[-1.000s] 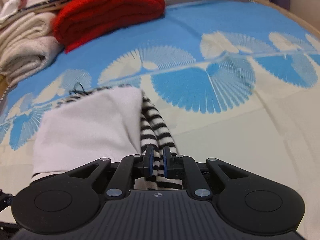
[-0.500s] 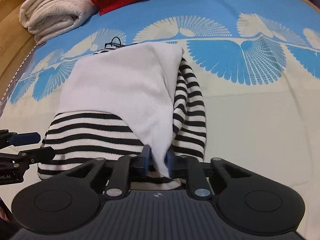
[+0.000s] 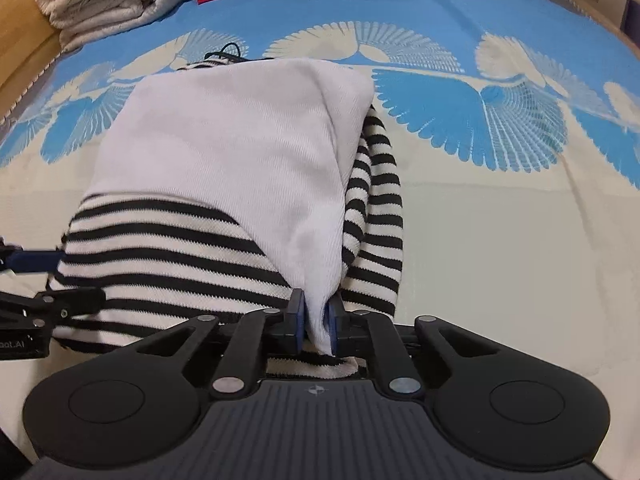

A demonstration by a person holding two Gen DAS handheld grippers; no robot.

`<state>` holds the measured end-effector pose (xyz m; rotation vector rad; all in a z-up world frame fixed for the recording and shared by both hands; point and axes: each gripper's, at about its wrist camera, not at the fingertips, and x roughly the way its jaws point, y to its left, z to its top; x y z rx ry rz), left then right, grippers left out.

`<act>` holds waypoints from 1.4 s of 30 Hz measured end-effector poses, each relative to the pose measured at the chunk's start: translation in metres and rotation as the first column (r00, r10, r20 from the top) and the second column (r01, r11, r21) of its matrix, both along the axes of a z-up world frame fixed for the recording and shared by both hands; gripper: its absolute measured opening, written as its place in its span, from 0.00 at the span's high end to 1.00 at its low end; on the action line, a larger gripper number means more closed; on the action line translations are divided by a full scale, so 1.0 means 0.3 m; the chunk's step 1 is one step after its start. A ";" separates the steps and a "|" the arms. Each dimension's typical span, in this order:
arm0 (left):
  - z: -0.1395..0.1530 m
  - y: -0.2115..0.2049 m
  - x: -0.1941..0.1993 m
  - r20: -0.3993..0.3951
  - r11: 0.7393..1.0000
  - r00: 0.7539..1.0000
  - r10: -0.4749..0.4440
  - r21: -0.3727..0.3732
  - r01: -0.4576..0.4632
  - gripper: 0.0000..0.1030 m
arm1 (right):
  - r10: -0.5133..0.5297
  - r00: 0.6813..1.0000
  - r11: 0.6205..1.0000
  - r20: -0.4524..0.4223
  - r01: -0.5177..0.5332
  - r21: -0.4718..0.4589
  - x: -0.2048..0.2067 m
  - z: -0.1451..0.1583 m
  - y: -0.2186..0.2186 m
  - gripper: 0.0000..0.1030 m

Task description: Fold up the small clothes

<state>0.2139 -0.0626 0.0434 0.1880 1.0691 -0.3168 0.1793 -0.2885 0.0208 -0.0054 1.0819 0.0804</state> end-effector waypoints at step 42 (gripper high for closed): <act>0.173 -0.053 -0.576 0.285 0.958 0.915 0.284 -0.127 -0.258 0.01 | -0.048 0.911 0.997 0.410 0.068 -0.035 -0.664 0.278 0.069 0.36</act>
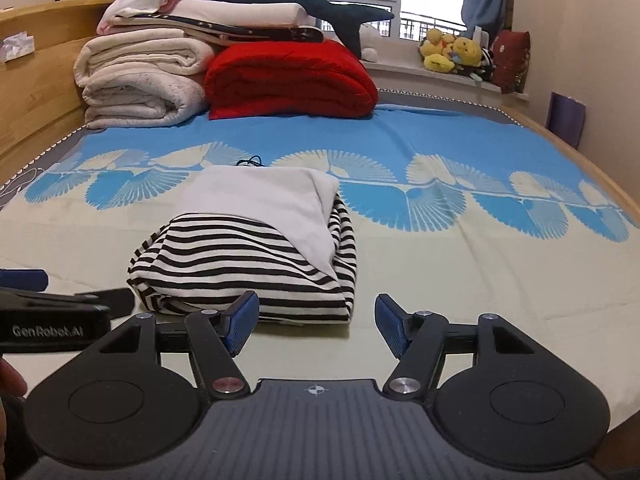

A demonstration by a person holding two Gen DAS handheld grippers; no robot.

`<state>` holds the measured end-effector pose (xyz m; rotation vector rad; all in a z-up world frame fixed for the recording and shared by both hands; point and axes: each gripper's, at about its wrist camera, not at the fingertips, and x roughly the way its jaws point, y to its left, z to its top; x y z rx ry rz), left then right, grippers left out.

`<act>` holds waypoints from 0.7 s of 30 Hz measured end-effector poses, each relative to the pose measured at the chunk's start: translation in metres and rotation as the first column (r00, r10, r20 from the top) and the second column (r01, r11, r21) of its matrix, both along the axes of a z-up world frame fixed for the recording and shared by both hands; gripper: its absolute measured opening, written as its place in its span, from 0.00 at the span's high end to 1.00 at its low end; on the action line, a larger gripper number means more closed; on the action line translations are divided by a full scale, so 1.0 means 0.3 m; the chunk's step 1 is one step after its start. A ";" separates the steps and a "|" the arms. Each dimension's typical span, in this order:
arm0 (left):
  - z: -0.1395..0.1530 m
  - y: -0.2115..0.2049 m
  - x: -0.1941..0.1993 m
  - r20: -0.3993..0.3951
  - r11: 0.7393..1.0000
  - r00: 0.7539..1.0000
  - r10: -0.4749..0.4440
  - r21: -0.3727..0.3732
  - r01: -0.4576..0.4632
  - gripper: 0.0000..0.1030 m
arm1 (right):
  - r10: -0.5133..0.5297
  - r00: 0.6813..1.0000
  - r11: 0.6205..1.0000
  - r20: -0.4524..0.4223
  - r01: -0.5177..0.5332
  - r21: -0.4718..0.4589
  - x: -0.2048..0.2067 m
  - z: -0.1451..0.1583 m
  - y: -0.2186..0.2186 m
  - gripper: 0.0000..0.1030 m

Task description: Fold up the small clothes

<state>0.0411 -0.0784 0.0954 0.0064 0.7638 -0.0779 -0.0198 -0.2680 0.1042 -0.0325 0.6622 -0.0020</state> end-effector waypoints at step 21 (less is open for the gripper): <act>-0.007 -0.005 0.013 -0.011 1.000 1.000 0.008 -0.028 -0.009 0.01 | 0.008 1.000 1.000 -0.012 -0.008 0.003 0.025 -0.014 0.031 0.34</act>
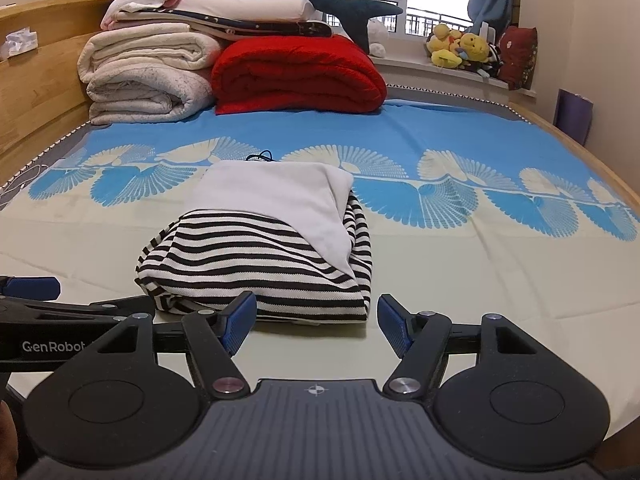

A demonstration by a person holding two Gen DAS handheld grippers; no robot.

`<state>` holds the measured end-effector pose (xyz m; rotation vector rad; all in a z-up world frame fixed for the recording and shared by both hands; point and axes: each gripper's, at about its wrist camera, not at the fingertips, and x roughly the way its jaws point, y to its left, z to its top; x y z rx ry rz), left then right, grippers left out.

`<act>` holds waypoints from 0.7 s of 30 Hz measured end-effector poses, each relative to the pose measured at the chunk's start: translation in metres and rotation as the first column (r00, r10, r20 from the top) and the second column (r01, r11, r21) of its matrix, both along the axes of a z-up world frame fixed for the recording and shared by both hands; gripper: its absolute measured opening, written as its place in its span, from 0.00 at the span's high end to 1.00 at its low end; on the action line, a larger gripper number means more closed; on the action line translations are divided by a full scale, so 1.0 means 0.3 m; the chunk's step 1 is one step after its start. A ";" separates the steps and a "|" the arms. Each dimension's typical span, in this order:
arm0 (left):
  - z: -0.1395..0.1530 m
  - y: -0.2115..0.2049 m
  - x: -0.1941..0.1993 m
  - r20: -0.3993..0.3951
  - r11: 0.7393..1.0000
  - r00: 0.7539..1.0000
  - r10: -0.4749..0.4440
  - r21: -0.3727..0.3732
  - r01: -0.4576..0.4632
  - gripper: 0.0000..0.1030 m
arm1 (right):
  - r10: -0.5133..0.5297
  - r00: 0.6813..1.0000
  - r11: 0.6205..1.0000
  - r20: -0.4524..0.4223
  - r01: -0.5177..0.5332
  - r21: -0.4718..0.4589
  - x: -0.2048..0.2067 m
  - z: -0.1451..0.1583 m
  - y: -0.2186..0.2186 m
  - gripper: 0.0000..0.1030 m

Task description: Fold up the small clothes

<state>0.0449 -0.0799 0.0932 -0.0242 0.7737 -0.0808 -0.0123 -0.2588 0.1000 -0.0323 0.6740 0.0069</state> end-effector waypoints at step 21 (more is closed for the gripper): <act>0.001 -0.003 0.001 0.005 1.000 1.000 -0.004 -0.001 0.004 0.01 | -0.005 1.000 1.000 0.000 0.005 0.000 0.002 -0.001 -0.001 0.34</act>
